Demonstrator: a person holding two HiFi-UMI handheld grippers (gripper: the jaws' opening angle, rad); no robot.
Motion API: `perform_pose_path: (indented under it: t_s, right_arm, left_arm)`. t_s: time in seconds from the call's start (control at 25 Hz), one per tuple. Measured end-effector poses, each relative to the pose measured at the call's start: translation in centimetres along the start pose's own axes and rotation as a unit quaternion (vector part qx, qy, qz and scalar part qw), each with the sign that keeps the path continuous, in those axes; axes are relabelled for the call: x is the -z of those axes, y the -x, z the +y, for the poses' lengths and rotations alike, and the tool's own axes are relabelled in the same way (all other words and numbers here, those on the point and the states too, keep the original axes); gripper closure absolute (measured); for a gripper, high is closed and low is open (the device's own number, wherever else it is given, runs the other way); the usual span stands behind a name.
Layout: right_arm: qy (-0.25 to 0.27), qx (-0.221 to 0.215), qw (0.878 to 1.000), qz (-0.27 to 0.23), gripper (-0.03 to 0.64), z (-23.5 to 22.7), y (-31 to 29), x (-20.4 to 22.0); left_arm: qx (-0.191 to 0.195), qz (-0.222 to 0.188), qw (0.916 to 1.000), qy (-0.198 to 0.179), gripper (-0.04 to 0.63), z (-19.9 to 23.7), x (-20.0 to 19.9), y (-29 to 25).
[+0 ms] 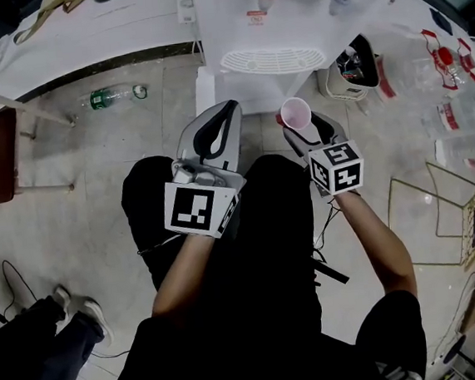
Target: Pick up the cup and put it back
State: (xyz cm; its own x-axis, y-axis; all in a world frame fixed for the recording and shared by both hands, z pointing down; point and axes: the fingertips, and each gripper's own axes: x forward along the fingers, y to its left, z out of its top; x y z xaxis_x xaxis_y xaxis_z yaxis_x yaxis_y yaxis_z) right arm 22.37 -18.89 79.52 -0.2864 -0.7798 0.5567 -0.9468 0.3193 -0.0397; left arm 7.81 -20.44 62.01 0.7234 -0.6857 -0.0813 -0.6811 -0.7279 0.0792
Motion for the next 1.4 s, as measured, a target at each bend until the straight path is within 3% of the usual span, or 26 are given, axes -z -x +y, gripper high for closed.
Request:
perform_pose_path:
  t_s: [0.28,0.68,0.92,1.4]
  right_arm:
    - [0.028,-0.020,0.999,-0.015,0.337,0.8,3.8,-4.1]
    - [0.028,0.023,0.997,-0.072,0.339,-3.5,5.8,-11.4]
    - [0.026,0.044,0.996,-0.070,0.338,-5.7,4.1,-13.0]
    - [0.011,0.043,0.997,-0.056,0.337,-6.9,1.2,-14.4]
  left_arm:
    - [0.009,0.000,1.0000,-0.002,0.588,-0.7,0.5,-0.4]
    - [0.005,-0.004,1.0000,0.005,0.588,-0.1,0.5,-0.4]
    - [0.006,-0.002,0.9999,0.009,0.588,-0.3,0.7,-0.4]
    - [0.003,-0.005,0.9999,0.013,0.588,-0.5,0.7,-0.2]
